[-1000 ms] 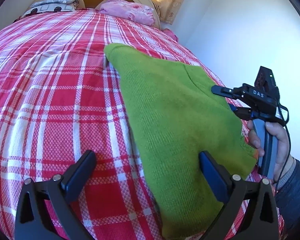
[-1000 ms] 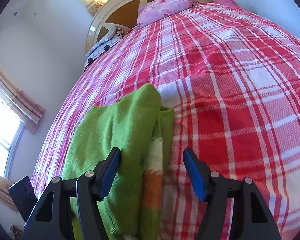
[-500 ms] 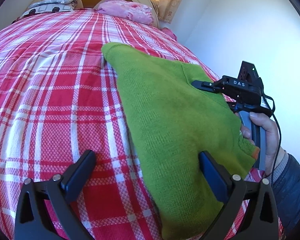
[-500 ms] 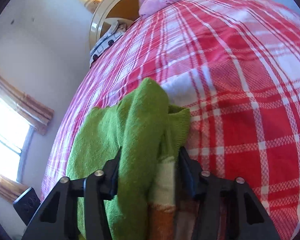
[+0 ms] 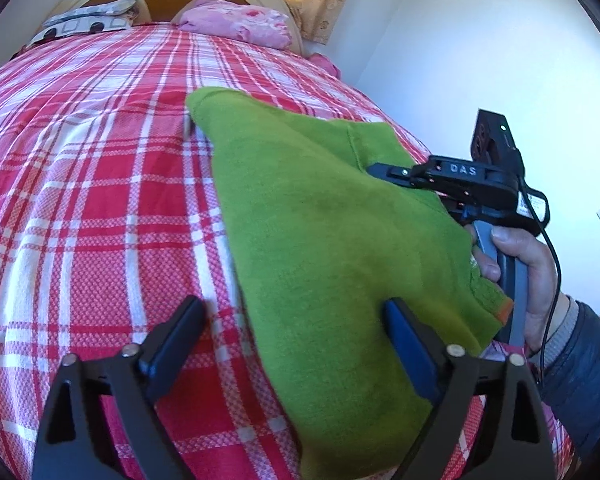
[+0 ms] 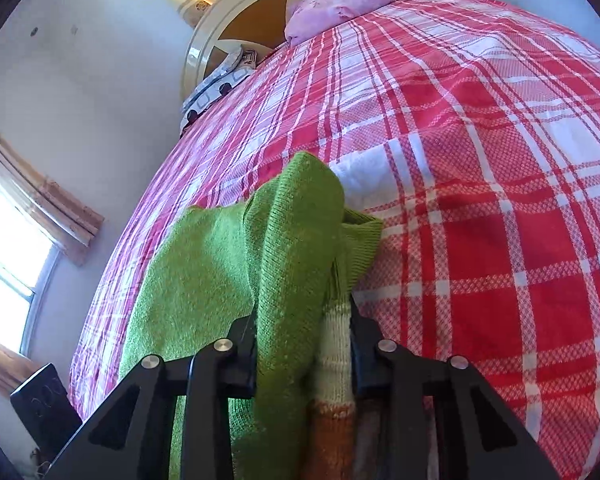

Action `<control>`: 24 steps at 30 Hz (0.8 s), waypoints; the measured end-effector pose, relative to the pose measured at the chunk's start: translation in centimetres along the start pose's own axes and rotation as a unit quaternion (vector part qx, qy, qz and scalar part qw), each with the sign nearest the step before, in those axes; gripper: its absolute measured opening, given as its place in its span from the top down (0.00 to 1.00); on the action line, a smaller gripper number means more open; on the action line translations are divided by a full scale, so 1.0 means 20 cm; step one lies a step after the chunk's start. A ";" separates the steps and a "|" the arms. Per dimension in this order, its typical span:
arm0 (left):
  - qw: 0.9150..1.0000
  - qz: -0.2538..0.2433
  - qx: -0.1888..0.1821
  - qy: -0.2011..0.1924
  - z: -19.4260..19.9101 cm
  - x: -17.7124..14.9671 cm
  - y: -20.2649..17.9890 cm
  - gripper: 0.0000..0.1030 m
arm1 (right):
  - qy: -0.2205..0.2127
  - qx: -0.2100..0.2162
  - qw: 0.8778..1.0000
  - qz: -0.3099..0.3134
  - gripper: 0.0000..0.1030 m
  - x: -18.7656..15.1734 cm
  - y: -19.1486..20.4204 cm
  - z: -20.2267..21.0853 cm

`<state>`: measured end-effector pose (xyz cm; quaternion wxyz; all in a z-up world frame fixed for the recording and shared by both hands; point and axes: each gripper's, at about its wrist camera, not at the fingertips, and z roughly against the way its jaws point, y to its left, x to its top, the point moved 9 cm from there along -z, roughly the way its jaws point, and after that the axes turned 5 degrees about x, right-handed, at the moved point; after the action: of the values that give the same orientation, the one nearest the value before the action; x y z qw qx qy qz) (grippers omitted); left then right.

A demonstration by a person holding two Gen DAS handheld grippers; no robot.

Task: Fold small clothes
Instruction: 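Close the left tool on the sweater while the right tool holds its edge, then lift the sweater with both tools and fold it over once more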

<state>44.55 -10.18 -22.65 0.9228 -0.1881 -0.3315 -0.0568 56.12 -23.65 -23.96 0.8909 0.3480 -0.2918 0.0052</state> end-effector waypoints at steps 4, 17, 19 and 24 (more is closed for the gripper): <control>1.000 -0.009 -0.017 0.003 0.00 -0.01 -0.03 0.38 | -0.002 -0.006 1.000 0.001 0.68 -0.01 -0.01 0.01; 1.000 -0.026 0.006 -0.015 0.08 0.01 -0.05 0.61 | -0.044 -0.031 0.996 0.068 0.73 -0.02 0.16 0.18; 1.000 -0.016 0.000 -0.015 0.10 0.01 -0.04 0.64 | -0.048 -0.025 0.996 0.070 0.73 -0.02 0.20 0.22; 1.000 -0.005 -0.008 -0.010 0.16 0.00 -0.04 0.68 | -0.046 -0.015 0.996 0.077 0.73 -0.04 0.31 0.28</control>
<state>42.44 -9.63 -20.14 0.9175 -0.1943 -0.3415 -0.0619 51.23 -22.39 -17.23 0.8787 0.3106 -0.3584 0.0536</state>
